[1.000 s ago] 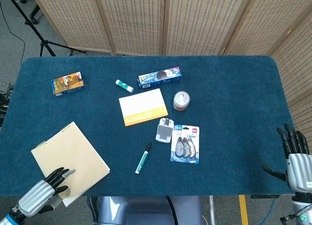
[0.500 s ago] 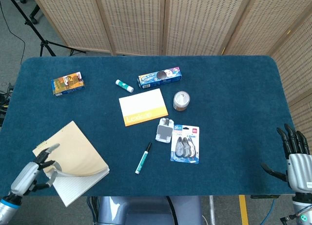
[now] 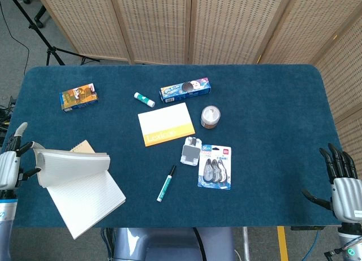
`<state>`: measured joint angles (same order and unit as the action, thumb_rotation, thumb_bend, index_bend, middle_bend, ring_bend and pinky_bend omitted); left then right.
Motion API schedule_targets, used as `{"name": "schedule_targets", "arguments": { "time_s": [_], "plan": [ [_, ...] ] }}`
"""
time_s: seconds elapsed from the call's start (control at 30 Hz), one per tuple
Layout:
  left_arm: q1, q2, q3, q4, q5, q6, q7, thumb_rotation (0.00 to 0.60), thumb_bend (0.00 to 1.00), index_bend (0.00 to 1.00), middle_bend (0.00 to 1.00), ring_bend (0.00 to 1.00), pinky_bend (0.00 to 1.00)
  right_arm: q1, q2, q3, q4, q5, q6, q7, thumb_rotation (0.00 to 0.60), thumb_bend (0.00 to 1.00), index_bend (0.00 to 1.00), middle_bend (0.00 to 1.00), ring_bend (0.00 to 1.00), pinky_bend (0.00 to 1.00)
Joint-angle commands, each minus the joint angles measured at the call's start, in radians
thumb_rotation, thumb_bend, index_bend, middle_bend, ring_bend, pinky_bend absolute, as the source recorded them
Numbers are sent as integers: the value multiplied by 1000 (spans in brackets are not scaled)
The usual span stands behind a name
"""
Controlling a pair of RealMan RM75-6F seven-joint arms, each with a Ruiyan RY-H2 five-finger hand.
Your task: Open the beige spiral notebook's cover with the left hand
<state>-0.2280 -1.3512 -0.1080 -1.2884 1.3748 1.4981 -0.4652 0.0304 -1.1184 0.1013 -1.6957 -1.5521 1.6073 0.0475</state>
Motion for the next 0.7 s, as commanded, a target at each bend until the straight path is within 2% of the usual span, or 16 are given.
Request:
{"name": "schedule_targets", "arguments": {
  "time_s": [0.03,0.13,0.2,0.43,0.7],
  "plan": [
    [-36,-44,-87,41,-98,-17,192,600,544,913,0,0,0,1,0,0,0,0,-1,0,600,0,0,0,0,0],
    [-65,-92,-140,94,-204,-44,404,600,543,914,0,0,0,2,-1,-1,1,1,-5,-1,600,0,0,0,0,0],
    [-83,-118,-163,124,-251,-63,495,600,543,916,0,0,0,2,-2,-1,1,2,-6,-2,600,0,0,0,0,0],
    [-136,-204,-210,291,-331,-91,679,600,544,916,0,0,0,6,-6,0,4,8,-13,-9,600,0,0,0,0,0],
    [-191,-299,-230,534,-354,-93,841,600,544,917,0,0,0,11,-14,-3,6,9,-23,-23,600,0,0,0,0,0]
  ]
}}
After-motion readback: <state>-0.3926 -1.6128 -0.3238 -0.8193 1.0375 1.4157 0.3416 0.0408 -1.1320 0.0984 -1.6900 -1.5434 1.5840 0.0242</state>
